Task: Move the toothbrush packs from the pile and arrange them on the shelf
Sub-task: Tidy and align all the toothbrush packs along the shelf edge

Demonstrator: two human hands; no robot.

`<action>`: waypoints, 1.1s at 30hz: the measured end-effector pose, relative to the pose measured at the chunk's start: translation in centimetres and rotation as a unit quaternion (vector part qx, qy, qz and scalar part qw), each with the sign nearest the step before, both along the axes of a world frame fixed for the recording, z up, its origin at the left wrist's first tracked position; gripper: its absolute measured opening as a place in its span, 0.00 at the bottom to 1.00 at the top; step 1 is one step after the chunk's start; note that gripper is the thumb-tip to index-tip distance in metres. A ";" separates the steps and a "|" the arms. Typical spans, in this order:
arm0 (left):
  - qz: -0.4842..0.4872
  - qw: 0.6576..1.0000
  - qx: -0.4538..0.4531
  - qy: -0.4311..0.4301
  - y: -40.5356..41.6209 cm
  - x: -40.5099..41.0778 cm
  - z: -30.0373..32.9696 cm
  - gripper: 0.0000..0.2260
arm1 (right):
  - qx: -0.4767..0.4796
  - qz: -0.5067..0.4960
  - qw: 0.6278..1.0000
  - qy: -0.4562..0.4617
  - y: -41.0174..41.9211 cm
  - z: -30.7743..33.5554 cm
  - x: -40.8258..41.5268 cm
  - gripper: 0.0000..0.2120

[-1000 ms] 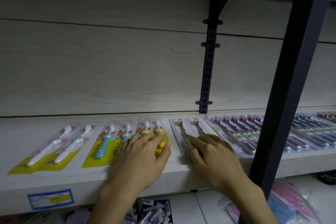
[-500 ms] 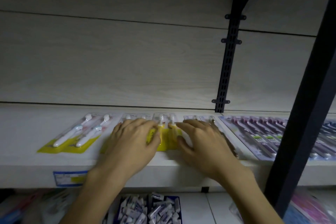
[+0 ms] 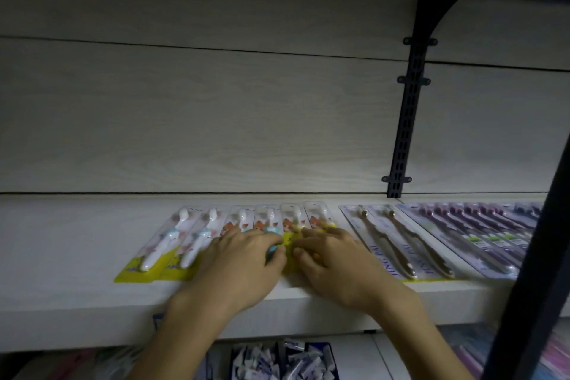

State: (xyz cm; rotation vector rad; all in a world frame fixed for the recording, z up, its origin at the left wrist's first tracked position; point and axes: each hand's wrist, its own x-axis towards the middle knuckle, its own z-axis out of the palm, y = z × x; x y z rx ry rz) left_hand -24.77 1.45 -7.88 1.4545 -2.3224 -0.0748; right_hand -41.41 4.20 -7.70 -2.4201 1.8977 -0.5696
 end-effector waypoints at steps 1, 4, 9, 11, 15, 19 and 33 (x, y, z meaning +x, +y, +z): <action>-0.001 1.000 0.002 -0.003 0.0 0.2 0.0 0.18 | 0.009 -0.003 1.000 -0.001 0.1 0.1 0.1 0.18; -0.010 1.000 0.017 0.004 0.1 0.6 -0.1 0.18 | 0.004 -0.009 1.000 0.007 0.5 0.4 0.5 0.17; -0.031 0.999 0.032 0.003 0.0 0.9 -0.2 0.19 | -0.018 -0.034 0.999 -0.017 1.1 0.5 0.8 0.21; -0.040 0.998 0.037 0.010 0.0 1.0 -0.1 0.18 | -0.020 -0.046 0.999 -0.009 1.3 0.5 1.0 0.21; -0.046 0.998 0.034 0.016 0.3 1.1 -0.1 0.18 | -0.022 -0.073 0.997 0.006 1.1 0.4 1.1 0.17; -0.050 0.998 0.016 0.018 0.5 1.2 -0.2 0.17 | -0.052 -0.063 0.997 0.006 1.0 0.0 1.0 0.17; -0.018 0.999 -0.027 0.016 2.5 1.0 -0.7 0.19 | -0.074 -0.048 0.996 0.003 3.7 -0.5 0.9 0.16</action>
